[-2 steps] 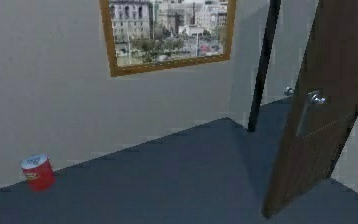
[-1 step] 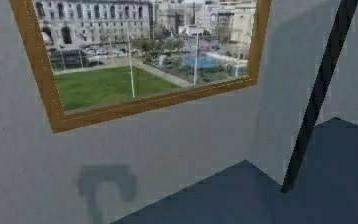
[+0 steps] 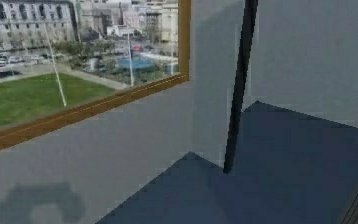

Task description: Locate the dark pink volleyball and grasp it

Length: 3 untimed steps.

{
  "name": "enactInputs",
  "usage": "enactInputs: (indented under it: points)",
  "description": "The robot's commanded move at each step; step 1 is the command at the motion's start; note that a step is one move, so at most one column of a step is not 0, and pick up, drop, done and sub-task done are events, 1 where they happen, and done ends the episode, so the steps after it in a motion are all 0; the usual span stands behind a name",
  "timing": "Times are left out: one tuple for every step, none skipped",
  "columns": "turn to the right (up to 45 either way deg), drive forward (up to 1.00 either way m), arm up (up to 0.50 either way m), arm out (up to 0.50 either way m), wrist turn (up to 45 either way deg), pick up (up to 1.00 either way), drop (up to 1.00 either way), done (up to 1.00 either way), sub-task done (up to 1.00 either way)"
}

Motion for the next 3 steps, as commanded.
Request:
enactInputs:
  points:
    - [0.0,0.15,0.00,0.00,0.0,0.00,0.00,0.00,0.00]
    - [12.0,0.00,0.00,0.00,0.0,0.00,0.00,0.00,0.00]
    - [3.0,0.00,0.00,0.00,0.0,0.00,0.00,0.00,0.00]
